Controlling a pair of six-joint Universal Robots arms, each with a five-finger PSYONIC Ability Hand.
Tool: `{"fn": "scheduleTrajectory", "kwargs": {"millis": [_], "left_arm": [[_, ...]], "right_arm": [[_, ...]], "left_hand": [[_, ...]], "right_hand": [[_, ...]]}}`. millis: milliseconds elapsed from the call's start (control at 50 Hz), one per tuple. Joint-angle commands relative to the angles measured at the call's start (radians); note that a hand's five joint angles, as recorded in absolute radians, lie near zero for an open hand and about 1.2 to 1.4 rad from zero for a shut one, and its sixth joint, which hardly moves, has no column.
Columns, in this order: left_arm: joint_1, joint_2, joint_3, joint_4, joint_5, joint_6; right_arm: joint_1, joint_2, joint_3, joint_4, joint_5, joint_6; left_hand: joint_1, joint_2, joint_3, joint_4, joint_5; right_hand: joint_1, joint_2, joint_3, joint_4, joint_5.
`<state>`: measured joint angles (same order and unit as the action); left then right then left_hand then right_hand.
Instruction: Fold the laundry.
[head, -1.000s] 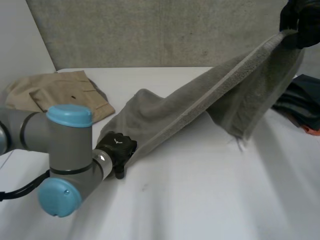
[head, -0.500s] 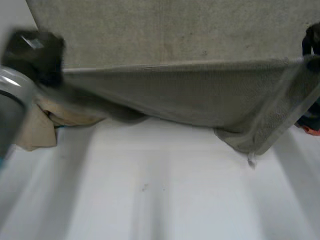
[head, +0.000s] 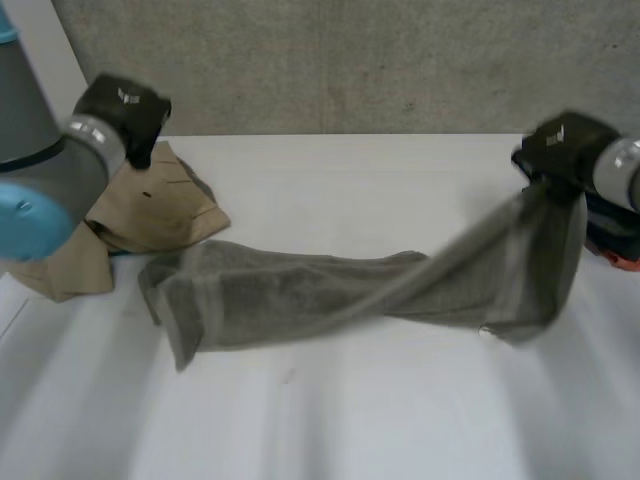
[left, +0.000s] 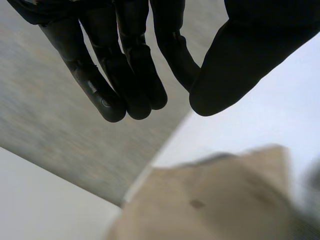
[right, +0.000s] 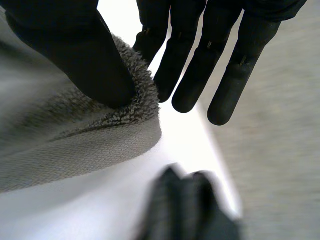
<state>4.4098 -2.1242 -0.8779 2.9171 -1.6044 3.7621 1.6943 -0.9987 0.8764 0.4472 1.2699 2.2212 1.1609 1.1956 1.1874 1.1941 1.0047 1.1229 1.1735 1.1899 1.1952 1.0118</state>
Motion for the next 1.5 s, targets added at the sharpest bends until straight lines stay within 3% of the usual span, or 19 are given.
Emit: {"fn": "scheduleTrajectory", "kwargs": {"millis": [20, 80, 100, 160, 220, 280, 360, 480, 600, 780, 920, 1120, 1420, 1500], "left_arm": [[-0.001, -0.163, 0.448, 0.097, 0.0, -0.058], [-0.018, -0.154, 0.485, 0.064, -0.017, -0.087], [-0.027, -0.145, 0.467, 0.036, -0.025, -0.094], [-0.062, -0.096, 0.307, -0.088, -0.061, -0.128], [-0.09, -0.048, 0.128, -0.165, -0.078, -0.145], [-0.121, 0.016, -0.126, -0.129, -0.06, -0.163], [-0.186, 0.111, -0.488, 0.05, 0.01, -0.163], [-0.353, 0.158, -0.752, 0.281, 0.026, -0.163], [-0.452, 0.129, -0.813, 0.362, -0.012, -0.174], [-0.572, 0.046, -0.759, 0.372, -0.042, -0.209], [-0.598, -0.012, -0.698, 0.366, -0.077, -0.24], [-0.592, -0.077, -0.65, 0.369, -0.163, -0.194], [-0.514, -0.134, -0.586, 0.407, -0.215, -0.104], [-0.484, -0.131, -0.576, 0.415, -0.216, -0.081]], "right_arm": [[0.05, 0.12, -0.275, -0.382, 0.159, 0.21], [0.08, 0.108, -0.245, -0.352, 0.177, 0.267], [0.085, 0.101, -0.226, -0.34, 0.171, 0.27], [0.091, 0.062, -0.122, -0.306, 0.148, 0.273], [0.088, 0.022, -0.027, -0.309, 0.129, 0.273], [0.078, -0.023, 0.082, -0.35, 0.103, 0.272], [0.065, -0.055, 0.211, -0.416, 0.097, 0.272], [0.056, -0.057, 0.294, -0.443, 0.097, 0.273], [0.042, -0.055, 0.332, -0.436, 0.094, 0.27], [0.039, -0.06, 0.386, -0.435, 0.092, 0.27], [0.042, -0.061, 0.409, -0.435, 0.092, 0.27], [0.036, -0.061, 0.429, -0.441, 0.092, 0.268], [0.036, -0.069, 0.444, -0.441, 0.091, 0.267], [0.036, -0.07, 0.447, -0.441, 0.092, 0.264]], "left_hand": [[0.235, 0.201, 0.209, 0.202, 0.217], [0.235, 0.201, 0.209, 0.202, 0.217], [0.122, 0.088, 0.096, 0.089, 0.104], [-0.697, -0.732, -0.724, -0.731, -0.716], [-0.871, -0.906, -0.898, -0.904, -0.889], [-0.874, -0.909, -0.901, -0.907, -0.892], [-0.795, -0.83, -0.822, -0.828, -0.814], [-0.763, -0.797, -0.789, -0.796, -0.781], [-0.76, -0.794, -0.786, -0.793, -0.778], [-0.76, -0.794, -0.786, -0.793, -0.778], [-0.76, -0.794, -0.786, -0.793, -0.778], [-0.754, -0.788, -0.78, -0.787, -0.772], [-0.636, -0.671, -0.663, -0.67, -0.655], [-0.507, -0.542, -0.534, -0.541, -0.526]], "right_hand": [[0.273, 0.223, 0.206, 0.201, 0.21], [0.273, 0.223, 0.206, 0.201, 0.21], [0.273, 0.223, 0.206, 0.201, 0.21], [0.273, 0.223, 0.206, 0.201, 0.21], [0.273, 0.223, 0.206, 0.201, 0.21], [0.273, 0.223, 0.206, 0.201, 0.21], [0.273, 0.223, 0.206, 0.201, 0.21], [0.273, 0.223, 0.206, 0.201, 0.21], [0.273, 0.223, 0.206, 0.201, 0.21], [0.273, 0.223, 0.206, 0.201, 0.21], [0.273, 0.223, 0.206, 0.201, 0.21], [0.273, 0.223, 0.206, 0.201, 0.21], [0.273, 0.223, 0.206, 0.201, 0.21], [0.273, 0.223, 0.206, 0.201, 0.21]]}}
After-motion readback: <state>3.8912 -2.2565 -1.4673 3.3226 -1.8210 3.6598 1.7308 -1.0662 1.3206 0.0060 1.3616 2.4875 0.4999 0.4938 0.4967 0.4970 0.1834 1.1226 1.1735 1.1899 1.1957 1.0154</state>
